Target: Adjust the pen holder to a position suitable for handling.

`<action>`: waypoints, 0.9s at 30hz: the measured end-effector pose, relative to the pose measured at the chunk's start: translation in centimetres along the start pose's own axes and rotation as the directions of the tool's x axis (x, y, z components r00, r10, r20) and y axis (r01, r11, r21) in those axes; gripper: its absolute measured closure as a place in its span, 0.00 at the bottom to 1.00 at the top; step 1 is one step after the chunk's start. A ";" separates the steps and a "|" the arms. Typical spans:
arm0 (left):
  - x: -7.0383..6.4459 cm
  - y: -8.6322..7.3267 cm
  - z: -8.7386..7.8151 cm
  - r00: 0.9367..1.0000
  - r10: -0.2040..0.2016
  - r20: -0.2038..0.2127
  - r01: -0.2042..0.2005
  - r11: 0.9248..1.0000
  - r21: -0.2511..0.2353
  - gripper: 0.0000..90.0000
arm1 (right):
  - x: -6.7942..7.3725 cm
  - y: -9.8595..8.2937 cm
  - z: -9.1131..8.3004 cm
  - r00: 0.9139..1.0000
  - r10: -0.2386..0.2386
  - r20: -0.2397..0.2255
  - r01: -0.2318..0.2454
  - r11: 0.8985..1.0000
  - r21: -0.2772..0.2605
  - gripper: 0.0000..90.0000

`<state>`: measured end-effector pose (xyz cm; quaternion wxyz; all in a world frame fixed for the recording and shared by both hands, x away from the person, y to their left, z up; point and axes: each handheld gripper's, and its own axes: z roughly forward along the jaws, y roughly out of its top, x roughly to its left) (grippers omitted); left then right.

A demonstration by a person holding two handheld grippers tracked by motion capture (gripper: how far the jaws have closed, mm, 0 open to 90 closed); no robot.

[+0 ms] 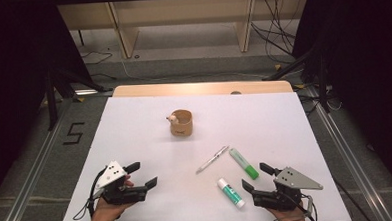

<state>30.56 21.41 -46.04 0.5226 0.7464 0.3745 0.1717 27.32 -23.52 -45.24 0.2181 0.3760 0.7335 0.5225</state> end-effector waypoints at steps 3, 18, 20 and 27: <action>0.0 0.0 0.0 1.000 0.002 -0.001 -0.002 1.000 0.003 0.18 | 0.0 0.0 0.0 1.000 0.002 0.001 -0.002 1.000 -0.001 0.22; 0.9 0.2 0.5 0.999 -0.034 -0.032 0.035 0.999 0.031 0.18 | 0.0 0.1 0.0 1.000 0.004 0.006 -0.004 1.000 -0.006 0.22; 1.3 0.5 0.8 0.995 -0.102 -0.014 0.102 0.994 0.044 0.19 | 0.0 0.1 0.0 1.000 0.004 0.006 -0.004 1.000 -0.005 0.22; 2.9 1.9 2.2 0.993 -0.111 -0.052 0.114 0.991 0.064 0.19 | -0.1 0.2 -0.1 1.000 0.002 0.011 -0.002 1.000 -0.011 0.23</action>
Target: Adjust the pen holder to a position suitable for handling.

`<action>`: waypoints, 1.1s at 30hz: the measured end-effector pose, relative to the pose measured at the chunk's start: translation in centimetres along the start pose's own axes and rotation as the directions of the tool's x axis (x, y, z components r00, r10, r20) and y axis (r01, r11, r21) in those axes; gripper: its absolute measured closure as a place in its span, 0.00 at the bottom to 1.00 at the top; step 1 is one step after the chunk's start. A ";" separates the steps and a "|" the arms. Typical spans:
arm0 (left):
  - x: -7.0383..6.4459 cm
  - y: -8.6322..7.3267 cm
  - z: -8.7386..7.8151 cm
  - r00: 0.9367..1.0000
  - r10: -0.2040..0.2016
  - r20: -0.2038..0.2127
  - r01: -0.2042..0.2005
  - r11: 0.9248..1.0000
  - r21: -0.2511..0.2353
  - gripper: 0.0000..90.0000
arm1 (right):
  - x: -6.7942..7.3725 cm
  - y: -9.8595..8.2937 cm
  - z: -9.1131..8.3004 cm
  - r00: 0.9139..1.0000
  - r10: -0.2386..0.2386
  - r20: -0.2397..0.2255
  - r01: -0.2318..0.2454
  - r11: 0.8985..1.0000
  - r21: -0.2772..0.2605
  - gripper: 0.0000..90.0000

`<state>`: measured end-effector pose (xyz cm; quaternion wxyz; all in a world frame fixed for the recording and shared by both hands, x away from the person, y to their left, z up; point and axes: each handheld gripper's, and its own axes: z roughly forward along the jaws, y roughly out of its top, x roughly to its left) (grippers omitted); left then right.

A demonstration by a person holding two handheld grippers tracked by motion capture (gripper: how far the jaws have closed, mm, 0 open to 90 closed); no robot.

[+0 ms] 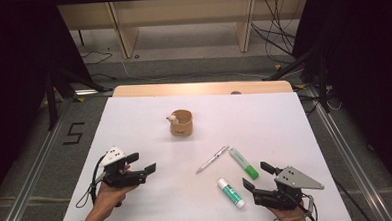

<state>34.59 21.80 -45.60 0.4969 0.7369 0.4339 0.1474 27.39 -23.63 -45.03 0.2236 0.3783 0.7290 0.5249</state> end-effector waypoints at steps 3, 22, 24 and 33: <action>1.1 1.1 1.3 0.999 -0.022 -0.029 0.022 1.000 -0.003 0.20 | 0.0 0.0 -0.1 1.000 -0.001 0.001 0.001 1.000 -0.002 0.23; 4.4 4.3 7.4 0.988 -0.082 -0.132 0.089 0.995 0.048 0.91 | -0.1 0.1 0.0 1.000 0.004 -0.001 -0.004 1.000 -0.002 0.24; 4.6 4.5 8.1 0.986 -0.097 -0.133 0.103 0.994 0.045 0.96 | 0.0 0.1 0.0 1.000 0.001 -0.002 -0.001 1.000 -0.001 0.24; 5.6 5.9 11.6 0.977 -0.122 -0.177 0.134 0.990 0.053 0.99 | -0.1 0.1 0.0 1.000 0.002 -0.008 -0.002 1.000 -0.002 0.23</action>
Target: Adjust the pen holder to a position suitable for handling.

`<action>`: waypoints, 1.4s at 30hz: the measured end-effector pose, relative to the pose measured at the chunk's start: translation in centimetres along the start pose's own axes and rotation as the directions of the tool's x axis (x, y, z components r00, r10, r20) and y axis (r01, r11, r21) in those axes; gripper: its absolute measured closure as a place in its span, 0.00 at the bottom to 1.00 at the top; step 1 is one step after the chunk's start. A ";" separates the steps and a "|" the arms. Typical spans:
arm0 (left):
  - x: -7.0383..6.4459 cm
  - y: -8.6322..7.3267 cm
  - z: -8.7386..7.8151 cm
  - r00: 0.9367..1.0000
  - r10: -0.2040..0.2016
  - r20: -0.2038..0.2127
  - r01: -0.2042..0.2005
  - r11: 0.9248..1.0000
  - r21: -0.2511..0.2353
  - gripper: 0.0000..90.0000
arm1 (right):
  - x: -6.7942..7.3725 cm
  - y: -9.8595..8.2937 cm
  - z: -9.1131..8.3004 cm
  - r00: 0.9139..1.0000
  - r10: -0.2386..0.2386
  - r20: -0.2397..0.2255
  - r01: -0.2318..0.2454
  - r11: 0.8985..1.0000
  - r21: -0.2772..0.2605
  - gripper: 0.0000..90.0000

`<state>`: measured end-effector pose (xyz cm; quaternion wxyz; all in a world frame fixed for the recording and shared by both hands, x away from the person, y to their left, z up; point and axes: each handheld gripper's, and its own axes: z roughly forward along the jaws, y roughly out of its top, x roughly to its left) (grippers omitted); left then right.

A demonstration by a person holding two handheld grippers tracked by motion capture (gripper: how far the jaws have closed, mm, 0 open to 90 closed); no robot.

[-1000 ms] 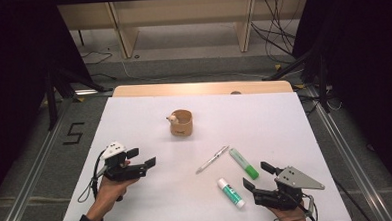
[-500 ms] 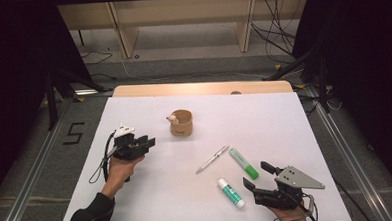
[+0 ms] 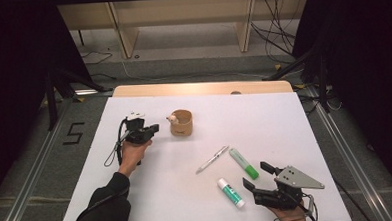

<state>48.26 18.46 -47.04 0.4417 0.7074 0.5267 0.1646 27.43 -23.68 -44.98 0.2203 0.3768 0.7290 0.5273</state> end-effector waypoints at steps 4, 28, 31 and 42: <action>0.1 0.2 0.7 1.000 -0.008 -0.002 0.008 1.000 0.002 0.99 | 0.0 0.0 0.0 1.000 -0.002 -0.005 0.002 1.000 0.002 0.23; -1.8 0.7 4.1 1.000 0.006 0.006 -0.006 0.997 0.071 0.99 | 0.1 -0.1 0.3 1.000 -0.005 -0.016 0.005 1.000 0.014 0.24; -2.0 0.8 4.3 1.000 -0.001 0.013 0.000 0.997 0.076 0.99 | 0.1 -0.1 0.4 1.000 -0.007 -0.017 0.007 1.000 0.017 0.24; -5.2 1.3 5.8 0.998 0.058 0.016 -0.060 0.993 0.103 0.99 | 0.1 -0.1 0.4 1.000 -0.011 -0.018 0.011 1.000 0.018 0.24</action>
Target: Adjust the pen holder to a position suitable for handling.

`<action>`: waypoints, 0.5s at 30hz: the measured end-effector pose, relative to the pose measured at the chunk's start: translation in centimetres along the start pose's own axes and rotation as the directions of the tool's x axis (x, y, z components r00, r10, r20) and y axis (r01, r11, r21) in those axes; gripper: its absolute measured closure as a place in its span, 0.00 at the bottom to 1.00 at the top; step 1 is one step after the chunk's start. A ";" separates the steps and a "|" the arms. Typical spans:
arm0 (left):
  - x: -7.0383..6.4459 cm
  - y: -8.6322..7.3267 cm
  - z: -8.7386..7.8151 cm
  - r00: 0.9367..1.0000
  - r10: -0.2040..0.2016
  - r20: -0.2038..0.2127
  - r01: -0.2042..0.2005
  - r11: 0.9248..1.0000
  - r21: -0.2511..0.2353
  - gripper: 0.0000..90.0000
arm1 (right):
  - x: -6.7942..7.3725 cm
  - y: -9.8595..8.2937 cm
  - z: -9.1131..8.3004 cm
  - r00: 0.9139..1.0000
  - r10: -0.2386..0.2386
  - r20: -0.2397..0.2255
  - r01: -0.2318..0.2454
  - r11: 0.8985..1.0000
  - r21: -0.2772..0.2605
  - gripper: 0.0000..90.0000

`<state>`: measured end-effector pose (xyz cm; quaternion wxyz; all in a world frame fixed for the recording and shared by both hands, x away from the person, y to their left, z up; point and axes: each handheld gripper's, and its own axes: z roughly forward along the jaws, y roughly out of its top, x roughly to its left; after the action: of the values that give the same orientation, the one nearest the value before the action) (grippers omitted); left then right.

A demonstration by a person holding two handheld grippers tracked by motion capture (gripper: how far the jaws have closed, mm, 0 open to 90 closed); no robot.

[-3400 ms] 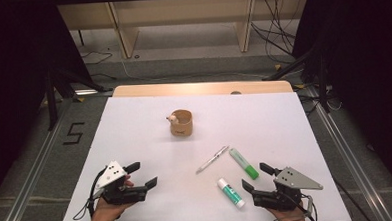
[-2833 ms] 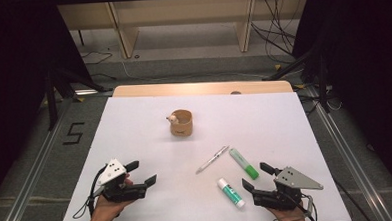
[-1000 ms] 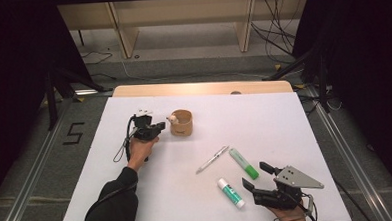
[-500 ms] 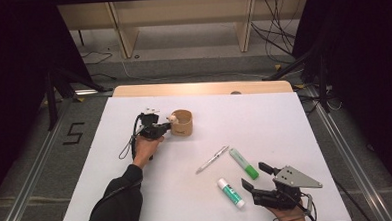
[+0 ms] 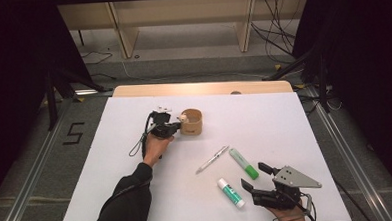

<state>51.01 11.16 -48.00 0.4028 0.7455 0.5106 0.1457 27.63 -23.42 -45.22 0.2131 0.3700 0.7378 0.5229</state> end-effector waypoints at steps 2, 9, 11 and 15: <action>-0.3 0.1 0.2 1.000 0.002 0.001 -0.002 1.000 0.000 0.99 | 0.0 0.0 0.0 1.000 0.000 0.000 0.000 1.000 0.001 0.24; -1.2 0.2 0.6 1.000 0.003 0.014 -0.003 1.000 -0.003 0.99 | 0.0 0.0 0.0 1.000 0.002 -0.001 -0.002 1.000 0.000 0.24; -1.5 0.3 0.8 1.000 0.006 0.020 -0.006 1.000 0.000 0.99 | -0.1 0.0 0.0 1.000 0.002 -0.001 -0.002 1.000 0.000 0.24; -2.1 0.4 1.0 0.999 0.020 0.026 -0.020 1.000 0.008 0.99 | 0.0 0.0 0.0 1.000 0.001 -0.002 -0.001 1.000 -0.001 0.25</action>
<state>51.01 8.74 -47.93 0.4047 0.7541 0.4985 0.1379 27.65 -23.46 -45.21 0.2124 0.3699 0.7376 0.5235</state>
